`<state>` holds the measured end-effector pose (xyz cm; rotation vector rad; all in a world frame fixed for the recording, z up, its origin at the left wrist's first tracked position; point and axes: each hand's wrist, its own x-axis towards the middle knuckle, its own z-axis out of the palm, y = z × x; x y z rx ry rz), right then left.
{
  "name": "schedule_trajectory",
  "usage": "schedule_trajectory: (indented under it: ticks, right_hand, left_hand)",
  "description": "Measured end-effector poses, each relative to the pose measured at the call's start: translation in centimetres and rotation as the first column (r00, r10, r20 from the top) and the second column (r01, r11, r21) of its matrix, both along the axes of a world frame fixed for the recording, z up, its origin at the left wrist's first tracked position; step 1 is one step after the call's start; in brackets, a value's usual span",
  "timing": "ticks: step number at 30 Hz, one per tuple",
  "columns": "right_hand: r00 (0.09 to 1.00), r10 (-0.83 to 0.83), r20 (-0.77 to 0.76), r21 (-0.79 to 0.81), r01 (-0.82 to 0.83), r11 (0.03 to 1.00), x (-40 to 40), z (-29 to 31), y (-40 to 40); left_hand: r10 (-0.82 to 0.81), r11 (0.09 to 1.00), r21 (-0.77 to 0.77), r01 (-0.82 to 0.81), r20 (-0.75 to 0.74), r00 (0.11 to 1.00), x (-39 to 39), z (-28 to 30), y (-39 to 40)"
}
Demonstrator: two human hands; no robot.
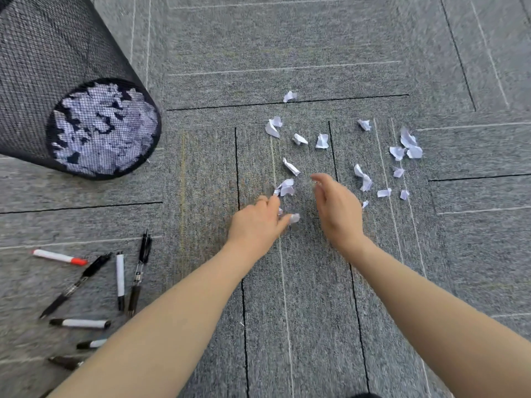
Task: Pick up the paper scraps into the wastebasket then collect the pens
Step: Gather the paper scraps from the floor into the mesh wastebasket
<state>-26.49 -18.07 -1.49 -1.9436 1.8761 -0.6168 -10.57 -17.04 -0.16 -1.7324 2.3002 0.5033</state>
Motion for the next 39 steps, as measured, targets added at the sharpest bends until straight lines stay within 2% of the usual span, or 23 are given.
schedule_trajectory:
  ticks: [3, 6, 8, 11, 14, 16, 18, 20, 21, 23, 25, 27, 30, 32, 33, 35, 37, 39]
  right_hand:
    - [0.999, 0.039, -0.024, 0.026, -0.039, 0.999, 1.8, 0.6, -2.4]
    - [0.976, 0.133, -0.171, 0.149, -0.108, 0.983, 2.7, 0.9, -3.5]
    - [0.948, 0.186, -0.257, 0.201, -0.136, 0.970, 2.9, 0.7, -3.2]
    - [0.932, 0.204, -0.300, 0.184, -0.153, 0.971, 3.0, 0.4, -3.1]
    - [0.885, 0.290, -0.364, 0.145, -0.253, 0.956, 3.1, 0.2, -3.2]
    - [0.867, 0.324, -0.379, 0.166, -0.281, 0.945, 3.0, 0.3, -2.8]
    - [0.914, 0.270, -0.302, 0.228, -0.206, 0.952, 2.9, 0.2, -2.6]
    - [0.989, 0.102, -0.111, 0.324, -0.061, 0.944, 2.8, 0.9, -2.9]
    - [1.000, 0.004, 0.011, 0.353, -0.007, 0.936, 2.8, 1.7, -3.3]
    - [0.961, -0.115, 0.252, 0.365, 0.016, 0.931, 3.4, 4.3, -4.6]
    - [0.900, -0.098, 0.425, 0.308, -0.041, 0.951, 5.0, 8.8, -6.4]
    - [0.848, 0.000, 0.531, 0.186, -0.117, 0.975, 7.7, 13.7, -8.6]
    - [0.694, 0.175, 0.698, 0.009, -0.254, 0.967, 13.0, 21.1, -11.5]
    - [0.620, 0.287, 0.730, -0.087, -0.333, 0.939, 16.7, 25.0, -12.9]
    - [0.622, 0.337, 0.707, -0.121, -0.363, 0.924, 18.6, 26.6, -13.5]
    - [0.683, 0.418, 0.600, -0.137, -0.427, 0.894, 22.1, 28.6, -14.9]
    - [0.739, 0.454, 0.497, -0.044, -0.502, 0.864, 25.0, 29.3, -16.2]
    - [0.767, 0.461, 0.446, 0.070, -0.544, 0.836, 26.8, 29.5, -16.9]
  left_hand:
    - [-0.028, 1.000, 0.004, 0.028, 0.152, 0.988, -1.1, 0.6, -0.8]
    - [-0.053, 0.999, 0.007, 0.052, 0.195, 0.979, -1.5, 0.8, -1.2]
    - [-0.082, 0.996, -0.024, 0.087, 0.181, 0.980, -1.5, 0.8, -0.8]
    - [-0.124, 0.992, -0.017, 0.129, 0.164, 0.979, -1.4, 1.1, 0.0]
    - [-0.098, 0.995, 0.027, 0.096, 0.115, 0.988, -1.3, 1.6, 0.1]
    - [-0.014, 0.996, 0.089, 0.010, 0.037, 0.999, -0.8, 1.8, 0.0]
    - [0.104, 0.983, 0.158, -0.089, -0.086, 0.991, 0.5, 2.2, -0.3]
    - [0.193, 0.969, 0.200, -0.148, -0.232, 0.953, 2.5, 3.6, -0.7]
    - [0.206, 0.968, 0.196, -0.154, -0.282, 0.937, 3.8, 4.7, -1.1]
    - [0.191, 0.979, 0.141, -0.150, -0.351, 0.917, 6.2, 8.2, -2.2]
    - [0.162, 0.987, 0.050, -0.155, -0.411, 0.897, 8.3, 12.6, -3.7]
    - [0.127, 0.982, -0.066, -0.178, -0.468, 0.874, 10.3, 17.6, -5.1]
    - [0.076, 0.933, -0.268, -0.242, -0.509, 0.857, 13.4, 25.0, -6.7]
    - [0.123, 0.879, -0.355, -0.317, -0.476, 0.871, 15.9, 28.1, -7.9]
    - [0.193, 0.859, -0.362, -0.363, -0.428, 0.883, 17.3, 29.1, -8.7]
    - [0.401, 0.840, -0.281, -0.465, -0.256, 0.880, 19.9, 29.8, -10.4]
    - [0.541, 0.822, -0.163, -0.547, -0.081, 0.837, 21.8, 29.4, -11.6]
    - [0.578, 0.812, -0.109, -0.573, 0.011, 0.816, 23.4, 29.0, -12.2]
